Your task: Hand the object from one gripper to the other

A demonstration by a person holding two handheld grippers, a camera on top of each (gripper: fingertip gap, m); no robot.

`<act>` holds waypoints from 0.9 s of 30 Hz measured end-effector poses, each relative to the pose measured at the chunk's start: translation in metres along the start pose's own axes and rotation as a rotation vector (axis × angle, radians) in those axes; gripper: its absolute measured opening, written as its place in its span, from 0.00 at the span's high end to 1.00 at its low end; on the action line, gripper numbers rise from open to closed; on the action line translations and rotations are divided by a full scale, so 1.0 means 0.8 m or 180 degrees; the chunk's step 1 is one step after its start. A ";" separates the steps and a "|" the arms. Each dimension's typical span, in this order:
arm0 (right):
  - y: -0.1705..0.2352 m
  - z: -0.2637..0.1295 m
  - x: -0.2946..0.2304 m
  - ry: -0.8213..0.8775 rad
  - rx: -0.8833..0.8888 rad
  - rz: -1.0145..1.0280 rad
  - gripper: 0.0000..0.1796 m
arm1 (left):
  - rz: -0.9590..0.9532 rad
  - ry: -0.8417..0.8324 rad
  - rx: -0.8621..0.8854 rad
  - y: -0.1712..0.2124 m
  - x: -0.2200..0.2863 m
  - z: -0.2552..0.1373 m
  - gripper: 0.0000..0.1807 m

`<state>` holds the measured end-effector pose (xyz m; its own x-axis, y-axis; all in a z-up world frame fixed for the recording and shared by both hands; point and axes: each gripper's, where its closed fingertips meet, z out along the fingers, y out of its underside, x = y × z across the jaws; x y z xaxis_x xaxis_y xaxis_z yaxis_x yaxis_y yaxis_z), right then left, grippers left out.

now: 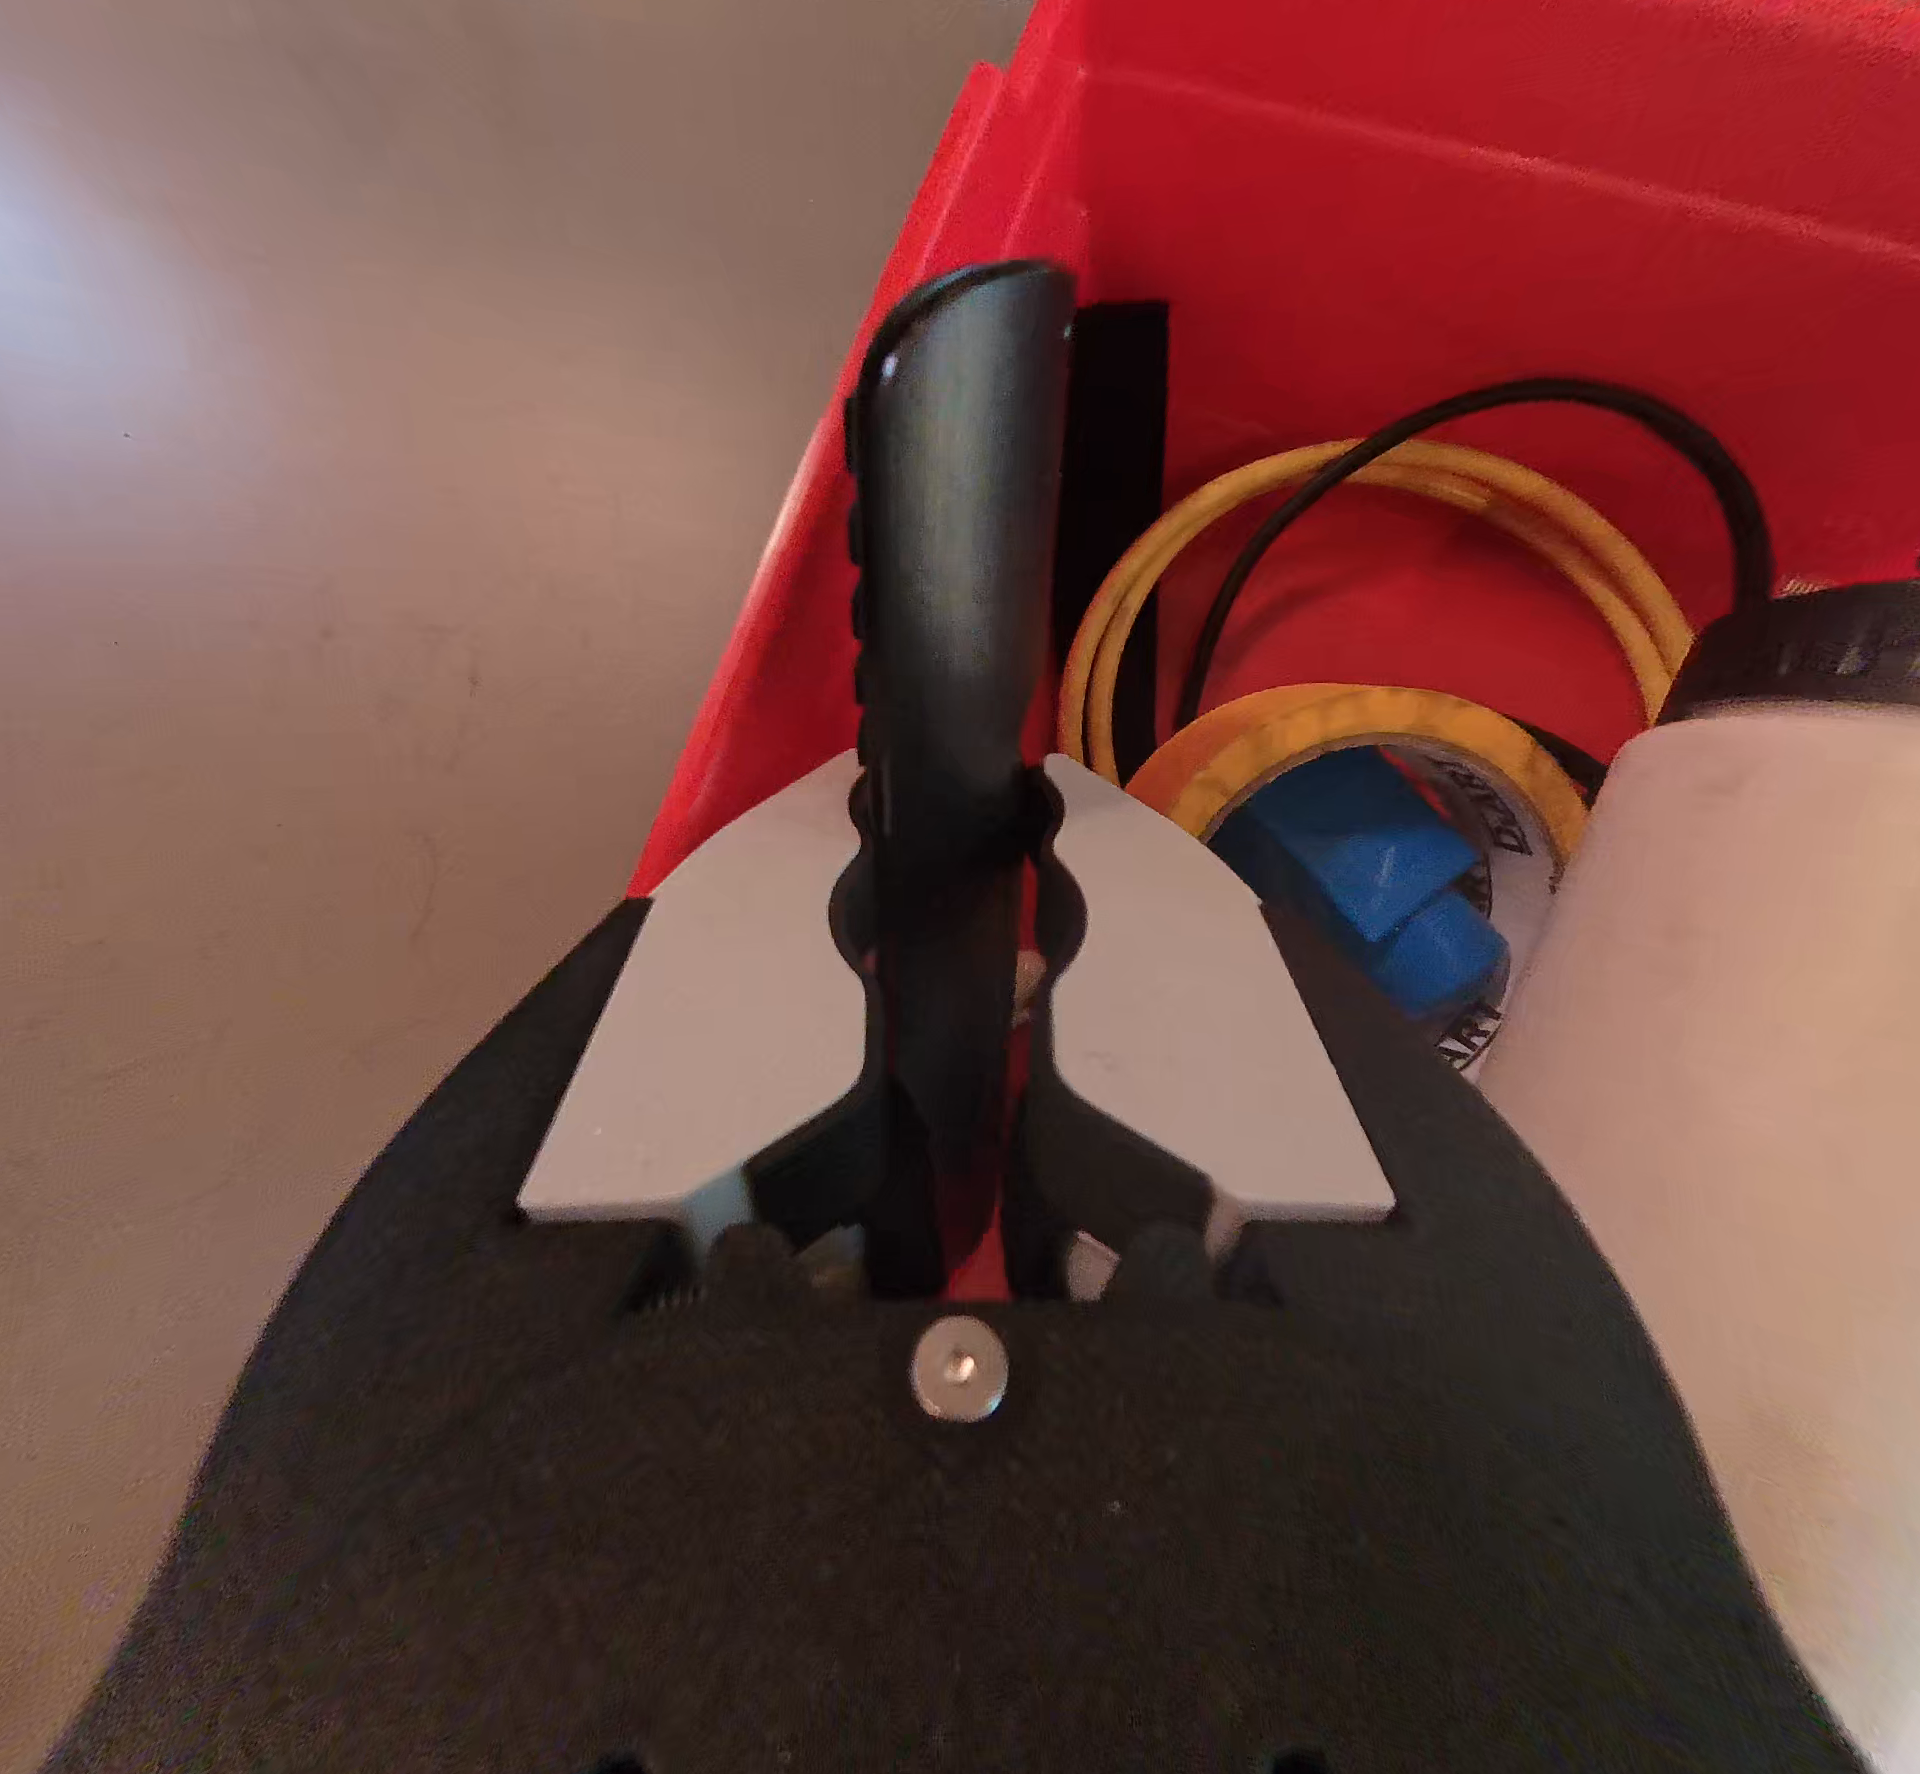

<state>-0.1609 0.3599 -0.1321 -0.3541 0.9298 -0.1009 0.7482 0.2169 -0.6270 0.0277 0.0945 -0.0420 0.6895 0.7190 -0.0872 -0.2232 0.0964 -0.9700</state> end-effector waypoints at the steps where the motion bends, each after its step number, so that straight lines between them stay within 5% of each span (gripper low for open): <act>1: 0.001 0.002 0.001 0.0010 -0.0012 0.0012 0.85 | 0.0006 0.0000 0.0005 0.000 0.000 0.000 0.41; 8: -0.005 0.004 0.005 0.0088 0.0138 -0.0037 0.83 | 0.0001 0.0055 -0.0035 0.002 0.004 0.001 0.41; 14: -0.041 -0.028 0.009 0.0192 0.0797 0.0015 0.70 | 0.0022 0.0075 -0.0068 0.004 0.006 0.001 0.41; 20: -0.122 -0.117 0.005 0.0671 0.2580 -0.0373 0.36 | 0.0015 0.0072 -0.0084 0.005 0.005 0.001 0.41; 23: -0.151 -0.186 -0.016 0.0863 0.3666 -0.0491 0.31 | 0.0028 0.0077 -0.0108 0.007 0.006 0.002 0.41; 27: -0.162 -0.240 -0.059 0.0412 0.4427 -0.0354 0.22 | 0.0032 0.0075 -0.0118 0.007 0.006 0.002 0.41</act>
<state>-0.1336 0.3453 0.1024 -0.2635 0.9644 0.0227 -0.4686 -0.1074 -0.8769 0.0287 0.0994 -0.0479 0.7034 0.7034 -0.1018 -0.2047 0.0633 -0.9768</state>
